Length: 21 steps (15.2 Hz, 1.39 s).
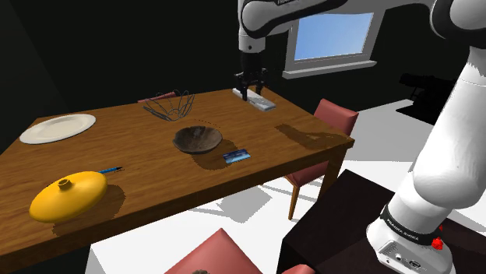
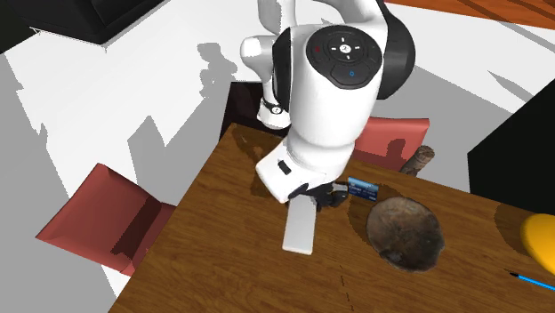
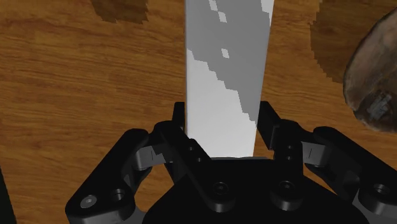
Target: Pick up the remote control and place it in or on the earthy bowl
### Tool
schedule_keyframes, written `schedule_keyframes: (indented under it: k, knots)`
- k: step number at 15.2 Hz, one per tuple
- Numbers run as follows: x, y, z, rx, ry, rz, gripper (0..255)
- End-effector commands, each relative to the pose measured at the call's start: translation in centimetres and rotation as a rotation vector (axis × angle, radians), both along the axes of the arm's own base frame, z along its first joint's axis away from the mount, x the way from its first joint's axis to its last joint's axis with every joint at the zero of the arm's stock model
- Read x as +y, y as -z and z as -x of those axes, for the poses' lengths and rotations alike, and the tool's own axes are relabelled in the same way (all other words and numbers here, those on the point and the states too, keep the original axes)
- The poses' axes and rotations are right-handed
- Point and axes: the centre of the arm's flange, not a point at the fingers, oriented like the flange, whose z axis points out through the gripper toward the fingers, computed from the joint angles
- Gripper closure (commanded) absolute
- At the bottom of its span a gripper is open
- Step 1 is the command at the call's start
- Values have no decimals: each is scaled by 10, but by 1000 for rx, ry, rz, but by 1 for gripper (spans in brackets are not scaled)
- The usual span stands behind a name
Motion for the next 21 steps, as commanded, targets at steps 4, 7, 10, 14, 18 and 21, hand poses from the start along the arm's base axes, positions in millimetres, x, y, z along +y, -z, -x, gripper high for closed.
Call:
schedule_keyframes:
  k: [4,7,10,14,18,21]
  knots:
    - [67,0,-8,0,2,0,255]
    - [107,0,-12,0,2,0,255]
    - [146,-1,-16,0,2,0,255]
    - [198,-2,-22,0,2,0,255]
    - [246,3,-28,0,2,0,255]
    - [246,19,-28,0,2,0,255]
